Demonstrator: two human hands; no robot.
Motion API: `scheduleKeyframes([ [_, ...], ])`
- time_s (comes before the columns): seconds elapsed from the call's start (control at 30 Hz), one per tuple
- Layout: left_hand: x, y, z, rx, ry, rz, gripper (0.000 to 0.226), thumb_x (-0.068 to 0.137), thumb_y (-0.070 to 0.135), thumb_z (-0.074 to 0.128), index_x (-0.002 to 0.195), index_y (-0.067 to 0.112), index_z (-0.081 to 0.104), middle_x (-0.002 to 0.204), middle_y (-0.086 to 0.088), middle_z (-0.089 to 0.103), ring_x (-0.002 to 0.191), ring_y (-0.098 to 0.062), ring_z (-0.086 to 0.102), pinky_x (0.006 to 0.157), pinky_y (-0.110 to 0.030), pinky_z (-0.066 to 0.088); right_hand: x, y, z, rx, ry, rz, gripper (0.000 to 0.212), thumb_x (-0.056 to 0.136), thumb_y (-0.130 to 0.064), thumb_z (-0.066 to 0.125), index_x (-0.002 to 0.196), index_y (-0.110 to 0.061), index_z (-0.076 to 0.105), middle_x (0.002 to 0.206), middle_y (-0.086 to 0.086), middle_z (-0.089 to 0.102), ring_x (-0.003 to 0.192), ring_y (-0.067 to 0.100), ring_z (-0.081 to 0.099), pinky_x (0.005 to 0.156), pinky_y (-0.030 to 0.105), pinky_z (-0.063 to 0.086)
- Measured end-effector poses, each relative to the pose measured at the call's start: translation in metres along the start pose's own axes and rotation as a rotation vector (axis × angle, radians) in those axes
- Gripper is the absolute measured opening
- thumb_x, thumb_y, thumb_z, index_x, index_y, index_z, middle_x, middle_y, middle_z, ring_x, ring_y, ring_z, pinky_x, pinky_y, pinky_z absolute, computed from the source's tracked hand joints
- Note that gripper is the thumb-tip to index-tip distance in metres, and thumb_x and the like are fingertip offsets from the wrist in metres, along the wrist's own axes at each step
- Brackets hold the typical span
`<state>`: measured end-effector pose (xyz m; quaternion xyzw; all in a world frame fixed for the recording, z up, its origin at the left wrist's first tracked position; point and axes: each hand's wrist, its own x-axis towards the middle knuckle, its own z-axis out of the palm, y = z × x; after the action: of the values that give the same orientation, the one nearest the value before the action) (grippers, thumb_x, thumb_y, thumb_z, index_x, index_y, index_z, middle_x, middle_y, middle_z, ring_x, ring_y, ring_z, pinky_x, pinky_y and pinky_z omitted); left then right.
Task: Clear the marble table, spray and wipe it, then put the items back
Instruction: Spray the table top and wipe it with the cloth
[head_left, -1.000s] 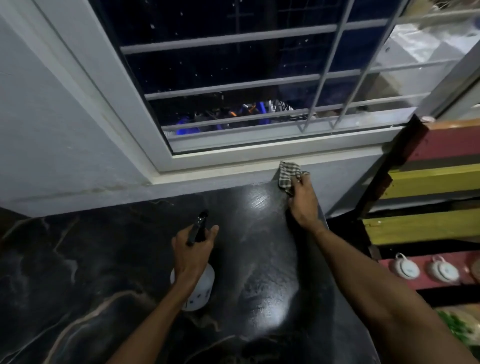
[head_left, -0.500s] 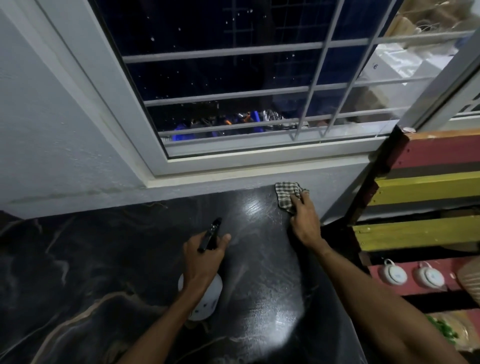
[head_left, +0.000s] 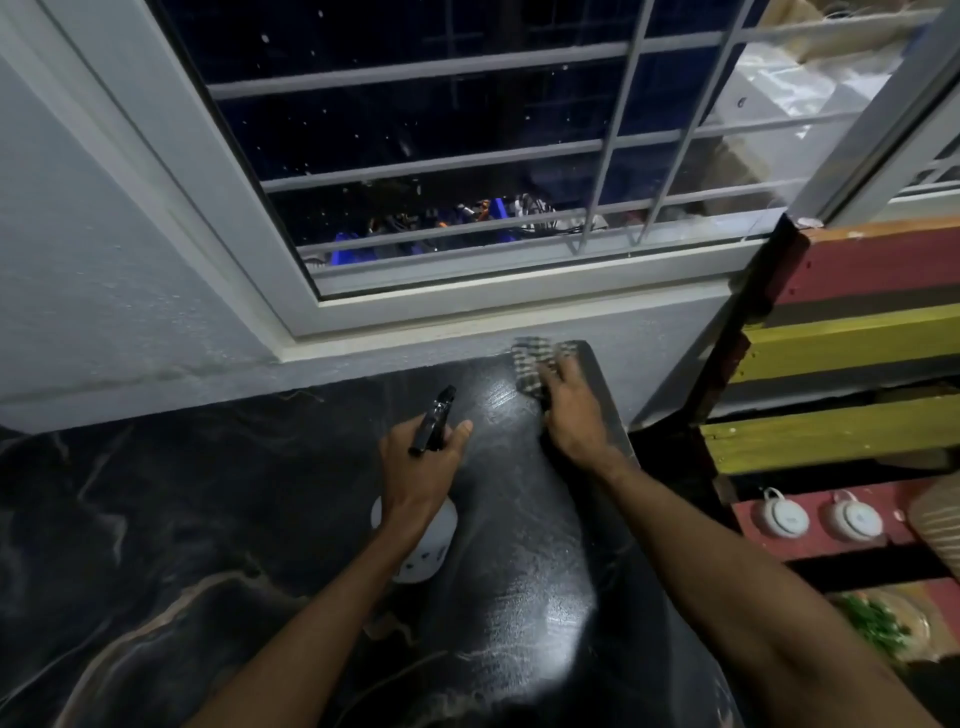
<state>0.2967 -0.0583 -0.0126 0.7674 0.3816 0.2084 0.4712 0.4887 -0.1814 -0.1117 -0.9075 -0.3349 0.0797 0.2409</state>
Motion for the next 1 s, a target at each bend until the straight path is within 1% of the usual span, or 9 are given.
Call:
scheduleKeyframes([
  [0.1,-0.007,-0.003,-0.002,0.032,0.001,0.034,0.034,0.084,0.019,0.081,0.060,0.002,0.063,0.058,-0.009,0.066,0.056,-0.019,0.064,0.058,-0.032,0.051,-0.005,0.007,0.000,-0.009,-0.111,-0.197,0.069,0.081,0.003,0.051,0.147,-0.015,0.046,0.157,0.013,0.033,0.142,0.035,0.037,0.114,0.045,0.039],
  [0.2,-0.014,-0.006,-0.008,0.028,0.002,0.036,0.034,0.085,0.018,0.080,0.062,0.000,0.063,0.059,-0.012,0.066,0.058,-0.021,0.065,0.058,-0.030,0.052,-0.002,0.031,-0.022,0.071,-0.024,0.115,0.071,0.075,0.007,0.051,0.144,-0.008,0.050,0.156,0.019,0.035,0.139,0.040,0.040,0.116,0.041,0.035],
  [0.37,-0.046,-0.005,-0.025,-0.006,-0.033,-0.027,0.038,0.087,0.022,0.078,0.062,-0.001,0.061,0.059,-0.016,0.066,0.058,-0.029,0.065,0.057,-0.029,0.049,-0.120,0.043,-0.023,-0.005,-0.088,-0.030,0.079,0.069,0.013,0.048,0.145,-0.010,0.050,0.158,0.015,0.033,0.144,0.034,0.036,0.117,0.041,0.036],
  [0.5,-0.071,-0.014,-0.041,-0.021,-0.015,-0.056,0.039,0.084,0.021,0.081,0.059,0.000,0.060,0.056,-0.016,0.065,0.057,-0.031,0.065,0.057,-0.038,0.051,-0.150,0.031,-0.026,0.107,0.055,0.224,0.078,0.066,0.012,0.049,0.141,-0.010,0.053,0.153,0.010,0.037,0.139,0.034,0.042,0.114,0.038,0.039],
  [0.6,-0.095,-0.024,-0.056,-0.055,-0.007,-0.096,0.039,0.083,0.020,0.082,0.058,0.000,0.059,0.056,-0.017,0.064,0.057,-0.034,0.065,0.060,-0.042,0.055,-0.199,-0.010,-0.003,0.079,0.016,0.183,0.080,0.067,0.013,0.051,0.143,-0.011,0.051,0.156,0.009,0.034,0.143,0.028,0.035,0.115,0.036,0.033],
  [0.67,-0.109,-0.034,-0.069,-0.060,-0.019,-0.113,0.041,0.084,0.023,0.081,0.058,0.000,0.060,0.056,-0.016,0.065,0.058,-0.032,0.066,0.061,-0.040,0.056,-0.223,-0.019,0.003,0.072,0.002,0.133,0.080,0.070,0.014,0.051,0.145,-0.014,0.051,0.160,0.009,0.031,0.148,0.025,0.029,0.117,0.040,0.032],
  [0.8,-0.135,-0.054,-0.099,-0.053,-0.019,-0.206,0.040,0.086,0.028,0.079,0.063,-0.001,0.062,0.057,-0.015,0.068,0.053,-0.024,0.068,0.053,-0.026,0.052,-0.212,-0.055,0.012,0.139,0.080,0.363,0.077,0.068,0.009,0.053,0.142,-0.012,0.052,0.154,0.011,0.036,0.140,0.033,0.039,0.111,0.046,0.041],
  [0.9,-0.155,-0.067,-0.129,-0.065,-0.060,-0.254,0.032,0.090,0.023,0.075,0.069,0.000,0.070,0.058,-0.005,0.069,0.053,-0.005,0.068,0.056,-0.023,0.050,-0.237,-0.102,0.044,0.057,-0.070,0.110,0.079,0.069,0.007,0.051,0.145,-0.014,0.049,0.158,0.012,0.031,0.143,0.032,0.036,0.114,0.044,0.039],
  [1.0,-0.171,-0.093,-0.162,-0.024,-0.015,-0.269,0.033,0.089,0.028,0.075,0.065,0.006,0.070,0.058,-0.004,0.065,0.062,-0.019,0.065,0.064,-0.032,0.052,-0.234,-0.111,0.051,0.072,-0.034,0.135,0.071,0.072,0.008,0.053,0.140,-0.010,0.055,0.153,0.014,0.039,0.137,0.035,0.044,0.111,0.042,0.043],
])
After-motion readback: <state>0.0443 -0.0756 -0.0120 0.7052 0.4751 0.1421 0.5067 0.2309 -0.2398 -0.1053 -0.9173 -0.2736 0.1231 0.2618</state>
